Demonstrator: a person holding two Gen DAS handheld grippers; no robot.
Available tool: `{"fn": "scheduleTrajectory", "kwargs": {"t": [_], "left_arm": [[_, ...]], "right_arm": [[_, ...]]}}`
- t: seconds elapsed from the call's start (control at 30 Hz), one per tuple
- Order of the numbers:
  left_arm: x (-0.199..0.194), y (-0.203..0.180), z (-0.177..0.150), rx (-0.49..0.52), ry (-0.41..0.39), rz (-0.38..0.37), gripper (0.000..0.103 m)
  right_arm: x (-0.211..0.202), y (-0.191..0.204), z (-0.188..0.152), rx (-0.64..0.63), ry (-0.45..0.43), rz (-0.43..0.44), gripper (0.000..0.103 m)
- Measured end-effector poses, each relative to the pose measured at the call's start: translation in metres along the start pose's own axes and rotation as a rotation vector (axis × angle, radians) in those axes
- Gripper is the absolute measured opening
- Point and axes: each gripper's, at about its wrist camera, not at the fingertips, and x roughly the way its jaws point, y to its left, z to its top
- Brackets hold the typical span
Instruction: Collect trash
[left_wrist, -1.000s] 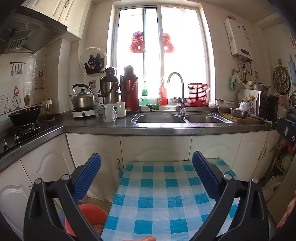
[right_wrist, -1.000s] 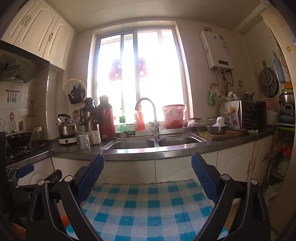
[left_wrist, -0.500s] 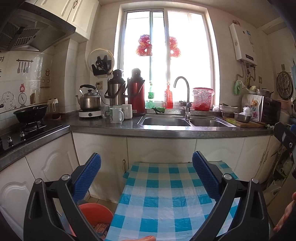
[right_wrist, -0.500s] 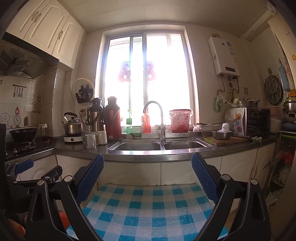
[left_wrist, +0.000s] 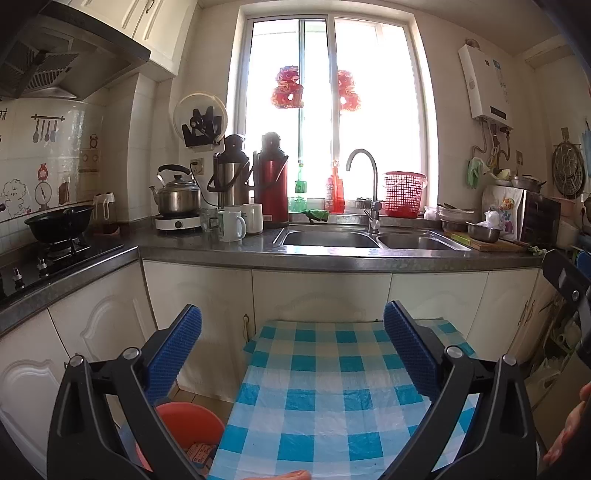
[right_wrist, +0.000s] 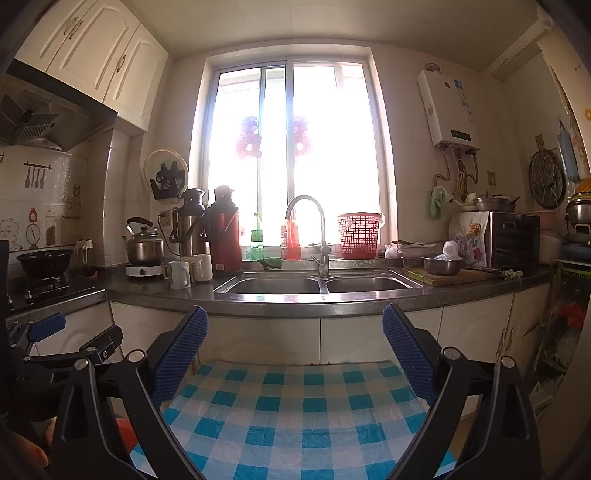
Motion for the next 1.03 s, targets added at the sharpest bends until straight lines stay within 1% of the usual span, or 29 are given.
{"fn": "scheduleTrajectory", "kwargs": {"t": [0.17, 0.43, 0.57, 0.63, 0.67, 0.77, 0.83, 0.97, 1.03], "left_arm": [[0.011, -0.002, -0.005, 0.001, 0.022, -0.002, 0.099], [0.042, -0.011, -0.021, 0.016, 0.084, -0.007, 0.099], [0.062, -0.018, -0.035, 0.02, 0.114, -0.034, 0.099], [0.08, -0.024, -0.048, 0.013, 0.161, -0.049, 0.099], [0.093, -0.028, -0.058, 0.008, 0.198, -0.059, 0.099], [0.125, -0.039, -0.089, 0.002, 0.294, -0.06, 0.099], [0.154, -0.052, -0.117, -0.004, 0.38, -0.055, 0.099], [0.197, -0.075, -0.163, 0.009, 0.511, -0.05, 0.099], [0.214, -0.084, -0.18, 0.014, 0.569, -0.048, 0.099]], "right_arm": [[0.009, -0.002, -0.007, -0.002, 0.021, -0.004, 0.095], [0.032, -0.011, -0.024, 0.007, 0.075, -0.006, 0.095], [0.051, -0.021, -0.041, 0.011, 0.123, -0.016, 0.095], [0.065, -0.03, -0.056, 0.018, 0.165, -0.032, 0.095], [0.071, -0.034, -0.063, 0.022, 0.184, -0.036, 0.095], [0.099, -0.052, -0.096, 0.041, 0.278, -0.068, 0.095], [0.122, -0.064, -0.124, 0.061, 0.363, -0.083, 0.095], [0.168, -0.081, -0.184, 0.055, 0.532, -0.118, 0.095], [0.183, -0.085, -0.208, 0.05, 0.605, -0.122, 0.095]]}}
